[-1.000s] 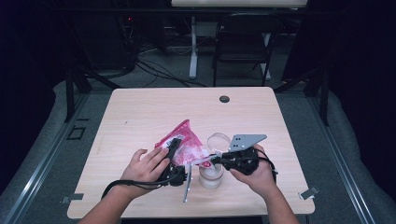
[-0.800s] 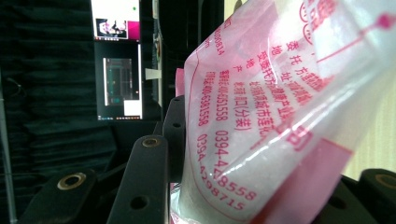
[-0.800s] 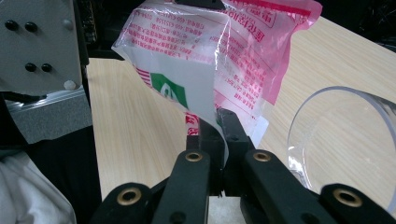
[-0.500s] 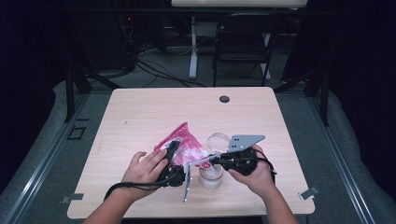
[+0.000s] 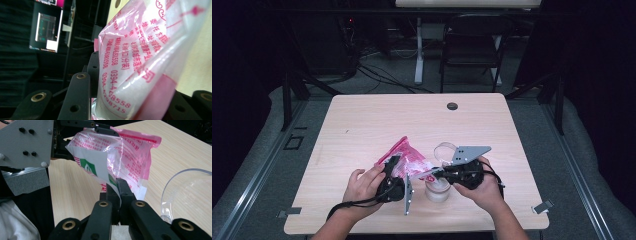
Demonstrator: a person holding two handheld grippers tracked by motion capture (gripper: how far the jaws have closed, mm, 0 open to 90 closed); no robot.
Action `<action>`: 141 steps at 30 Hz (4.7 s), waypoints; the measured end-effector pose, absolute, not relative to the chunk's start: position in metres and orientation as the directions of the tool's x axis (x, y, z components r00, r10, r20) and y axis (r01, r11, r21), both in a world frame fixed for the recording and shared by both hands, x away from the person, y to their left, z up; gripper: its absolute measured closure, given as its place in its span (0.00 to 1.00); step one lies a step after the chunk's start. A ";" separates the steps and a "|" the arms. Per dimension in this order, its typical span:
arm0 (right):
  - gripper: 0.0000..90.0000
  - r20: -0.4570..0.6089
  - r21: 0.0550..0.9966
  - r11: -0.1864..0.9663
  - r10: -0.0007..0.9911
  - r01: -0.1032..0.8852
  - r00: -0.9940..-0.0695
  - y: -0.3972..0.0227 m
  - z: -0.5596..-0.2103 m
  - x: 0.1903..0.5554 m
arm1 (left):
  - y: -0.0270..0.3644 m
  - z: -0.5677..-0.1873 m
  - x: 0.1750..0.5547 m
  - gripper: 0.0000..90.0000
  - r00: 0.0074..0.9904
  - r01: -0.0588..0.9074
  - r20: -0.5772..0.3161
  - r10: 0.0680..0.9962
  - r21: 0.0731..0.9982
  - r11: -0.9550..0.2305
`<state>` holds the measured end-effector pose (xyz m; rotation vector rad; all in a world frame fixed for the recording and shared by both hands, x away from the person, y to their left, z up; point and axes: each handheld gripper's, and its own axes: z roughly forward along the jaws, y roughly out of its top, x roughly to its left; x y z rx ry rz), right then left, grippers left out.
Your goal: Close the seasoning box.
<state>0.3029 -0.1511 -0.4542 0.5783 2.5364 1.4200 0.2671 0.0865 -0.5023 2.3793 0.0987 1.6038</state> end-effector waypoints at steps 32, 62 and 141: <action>0.99 0.045 0.870 0.430 0.420 0.243 -0.906 -0.146 -0.453 0.301 | 0.093 -0.522 0.273 0.85 0.563 0.086 0.656 0.503 0.558 -0.825; 0.85 0.091 0.888 0.383 0.397 0.255 -0.913 -0.144 -0.449 0.298 | 0.089 -0.525 0.276 0.87 0.631 0.139 0.530 0.566 0.640 -0.756; 0.56 0.106 0.936 0.216 0.579 0.277 -0.809 -0.176 -0.433 0.304 | 0.309 -0.540 0.310 0.88 0.103 0.592 0.189 0.977 0.778 -0.213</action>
